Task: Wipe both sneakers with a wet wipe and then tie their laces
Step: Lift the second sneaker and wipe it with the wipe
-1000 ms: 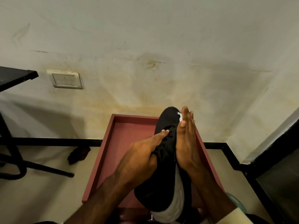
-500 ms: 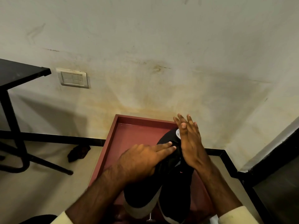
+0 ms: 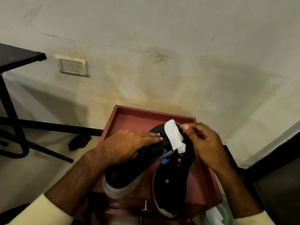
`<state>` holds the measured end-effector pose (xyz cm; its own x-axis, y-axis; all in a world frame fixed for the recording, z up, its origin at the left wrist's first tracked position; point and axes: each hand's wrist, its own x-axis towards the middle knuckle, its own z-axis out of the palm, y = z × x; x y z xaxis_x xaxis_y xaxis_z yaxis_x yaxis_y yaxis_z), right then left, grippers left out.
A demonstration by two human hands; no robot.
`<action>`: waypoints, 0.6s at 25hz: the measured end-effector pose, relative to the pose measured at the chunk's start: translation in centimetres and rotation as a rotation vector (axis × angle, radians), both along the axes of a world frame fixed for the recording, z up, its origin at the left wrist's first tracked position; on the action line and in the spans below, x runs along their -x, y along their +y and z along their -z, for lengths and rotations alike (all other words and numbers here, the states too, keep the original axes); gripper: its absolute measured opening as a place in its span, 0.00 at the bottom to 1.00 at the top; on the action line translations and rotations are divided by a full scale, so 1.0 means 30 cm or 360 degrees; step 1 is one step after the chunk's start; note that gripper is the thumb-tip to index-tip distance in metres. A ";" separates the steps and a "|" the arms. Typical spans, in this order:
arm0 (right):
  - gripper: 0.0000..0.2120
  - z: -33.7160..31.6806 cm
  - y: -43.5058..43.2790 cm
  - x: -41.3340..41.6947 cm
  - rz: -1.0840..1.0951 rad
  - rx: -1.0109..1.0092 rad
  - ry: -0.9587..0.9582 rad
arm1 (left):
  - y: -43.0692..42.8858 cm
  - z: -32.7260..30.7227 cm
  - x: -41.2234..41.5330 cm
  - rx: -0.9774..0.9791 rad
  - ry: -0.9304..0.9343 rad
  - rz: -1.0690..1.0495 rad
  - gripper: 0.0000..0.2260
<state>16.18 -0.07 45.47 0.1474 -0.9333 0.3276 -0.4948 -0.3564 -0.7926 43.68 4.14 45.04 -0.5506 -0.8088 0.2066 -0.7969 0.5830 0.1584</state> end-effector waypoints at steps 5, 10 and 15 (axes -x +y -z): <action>0.23 0.089 0.004 -0.040 -0.0242 0.0169 0.0767 | 0.009 0.025 -0.002 0.0066 -0.0040 0.0015 0.26; 0.38 0.106 -0.003 -0.109 -0.0458 0.0123 0.1061 | 0.004 0.031 -0.006 0.0121 -0.0242 0.0052 0.31; 0.36 0.106 -0.026 -0.082 -0.0085 0.0378 0.1383 | -0.001 0.010 -0.034 0.0101 -0.0260 0.0033 0.33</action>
